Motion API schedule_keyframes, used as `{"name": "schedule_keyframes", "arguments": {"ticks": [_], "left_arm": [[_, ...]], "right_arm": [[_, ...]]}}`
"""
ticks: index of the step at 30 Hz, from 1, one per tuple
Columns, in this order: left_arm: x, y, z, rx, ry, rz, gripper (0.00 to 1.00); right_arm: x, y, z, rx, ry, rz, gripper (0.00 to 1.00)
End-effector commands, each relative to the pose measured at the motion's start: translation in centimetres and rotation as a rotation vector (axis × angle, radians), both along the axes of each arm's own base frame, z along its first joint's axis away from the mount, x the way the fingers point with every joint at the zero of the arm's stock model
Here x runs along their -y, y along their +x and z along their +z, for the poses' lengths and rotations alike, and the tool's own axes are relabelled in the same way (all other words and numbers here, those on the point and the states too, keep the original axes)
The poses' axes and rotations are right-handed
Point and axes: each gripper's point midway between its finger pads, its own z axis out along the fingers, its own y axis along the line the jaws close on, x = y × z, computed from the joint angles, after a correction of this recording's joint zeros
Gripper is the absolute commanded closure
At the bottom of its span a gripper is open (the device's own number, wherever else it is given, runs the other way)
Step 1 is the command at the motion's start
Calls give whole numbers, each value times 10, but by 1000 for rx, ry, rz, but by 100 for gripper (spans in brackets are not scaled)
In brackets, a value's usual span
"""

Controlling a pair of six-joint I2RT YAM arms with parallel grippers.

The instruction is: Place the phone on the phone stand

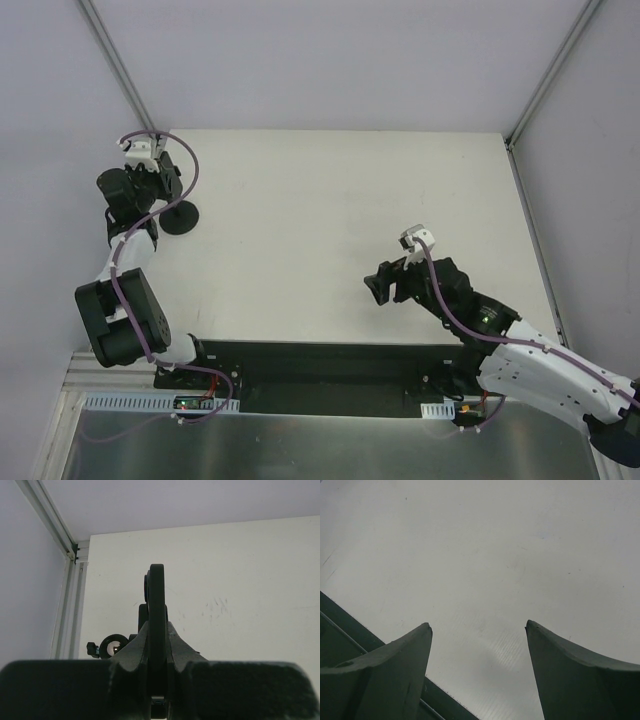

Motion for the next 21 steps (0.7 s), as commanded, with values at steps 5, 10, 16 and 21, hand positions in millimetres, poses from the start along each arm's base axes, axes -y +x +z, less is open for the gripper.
{"name": "schedule_keyframes", "arguments": {"ticks": [5, 10, 16, 21], "left_arm": [[-9, 12, 73, 217, 90, -60, 100], [-11, 11, 67, 214, 110, -53, 100], [-14, 5, 58, 206, 80, -9, 79], [-12, -9, 72, 232, 6, 41, 1]], "right_arm": [[-7, 1, 7, 5, 29, 25, 23], [-7, 2, 5, -3, 31, 23, 23], [-7, 2, 7, 1, 31, 24, 23], [-6, 3, 7, -6, 25, 22, 22]]}}
